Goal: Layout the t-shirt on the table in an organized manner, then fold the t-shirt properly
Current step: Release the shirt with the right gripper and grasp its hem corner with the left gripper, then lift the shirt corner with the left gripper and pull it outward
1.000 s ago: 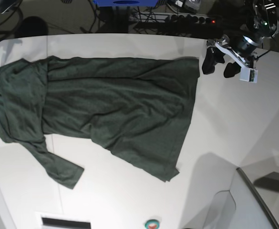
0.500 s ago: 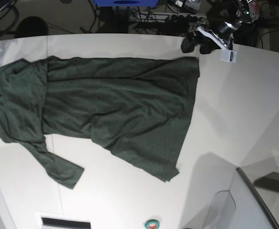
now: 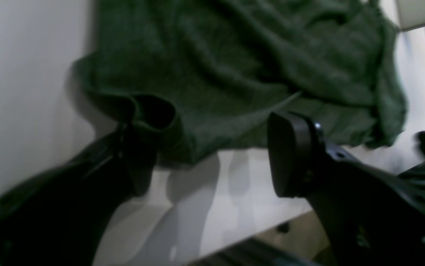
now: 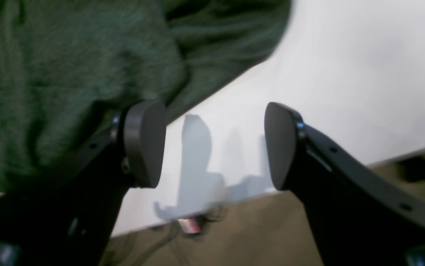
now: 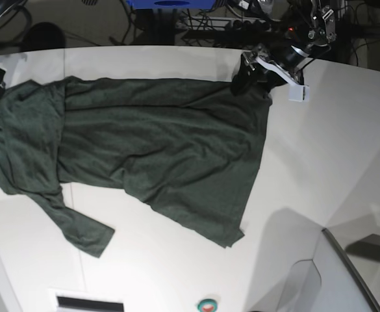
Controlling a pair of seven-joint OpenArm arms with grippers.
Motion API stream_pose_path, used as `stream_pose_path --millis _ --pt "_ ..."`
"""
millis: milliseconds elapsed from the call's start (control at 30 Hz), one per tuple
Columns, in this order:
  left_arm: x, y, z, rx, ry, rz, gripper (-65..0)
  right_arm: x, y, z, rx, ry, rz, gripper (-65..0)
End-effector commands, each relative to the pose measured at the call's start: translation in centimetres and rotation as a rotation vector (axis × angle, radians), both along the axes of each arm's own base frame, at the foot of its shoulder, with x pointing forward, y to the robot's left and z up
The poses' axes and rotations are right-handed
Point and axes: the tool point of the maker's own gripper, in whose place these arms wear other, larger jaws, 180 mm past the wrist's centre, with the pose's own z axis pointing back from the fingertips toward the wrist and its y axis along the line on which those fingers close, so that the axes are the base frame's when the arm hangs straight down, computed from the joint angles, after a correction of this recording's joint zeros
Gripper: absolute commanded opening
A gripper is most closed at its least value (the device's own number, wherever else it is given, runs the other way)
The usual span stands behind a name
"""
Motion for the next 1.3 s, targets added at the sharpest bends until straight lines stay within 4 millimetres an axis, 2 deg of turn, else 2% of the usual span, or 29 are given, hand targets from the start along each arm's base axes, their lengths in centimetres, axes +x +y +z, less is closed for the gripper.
stream_pose_path --millis 0,200,267,367,400,433,600,733,833,933,1033,1267 --pt "-1.1 0.1 -1.3 0.023 0.069 -0.021 -20.7 1.2 -1.3 1.3 -0.001 -0.072 -0.018 -25.2" --pt "-1.2 -0.2 -2.3 0.0 0.097 -0.011 -22.1 1.7 -2.0 0.5 0.186 -0.187 -0.125 -25.2" --pt "-1.2 -0.2 -2.4 0.0 0.099 -0.01 -31.1 1.6 -2.5 0.3 0.24 -0.215 -0.166 -25.2" --pt "-1.2 -0.2 -2.4 -0.001 0.1 -0.01 -55.5 1.8 -2.9 -0.2 0.301 -0.237 -0.211 -25.2" --pt "-1.2 -0.2 -2.4 -0.001 0.099 -0.01 -61.7 1.9 -3.1 -0.3 0.308 -0.235 -0.216 -25.2" --pt "-1.1 -0.2 -2.3 0.0 0.096 -0.011 -65.0 1.8 -3.2 -0.4 0.312 -0.231 -0.221 -25.2" --pt "-1.1 0.0 -2.3 0.005 0.096 -0.013 -65.0 2.2 -4.0 -0.1 0.288 -0.284 -0.252 -25.2" --pt "-0.8 0.2 -1.6 0.019 0.075 -0.017 -65.0 3.1 -3.1 -1.1 0.345 -0.288 -0.279 -25.2" --pt "-0.1 0.5 -0.5 0.04 0.038 -0.026 -65.0 3.1 -2.6 -2.2 0.391 -0.271 -0.304 -25.2" --pt "-0.1 0.8 0.1 0.056 0.022 -0.028 -65.0 3.3 -1.9 -2.8 0.423 -0.262 -0.315 -25.2" --pt "0.2 0.8 0.8 0.068 0.001 -0.035 -65.0 3.8 -1.4 -2.9 0.44 -0.266 -0.315 -25.2" --pt "0.0 0.8 0.8 0.068 0.004 -0.035 -65.0 3.7 -1.0 -3.2 0.45 -0.258 -0.314 -26.0"
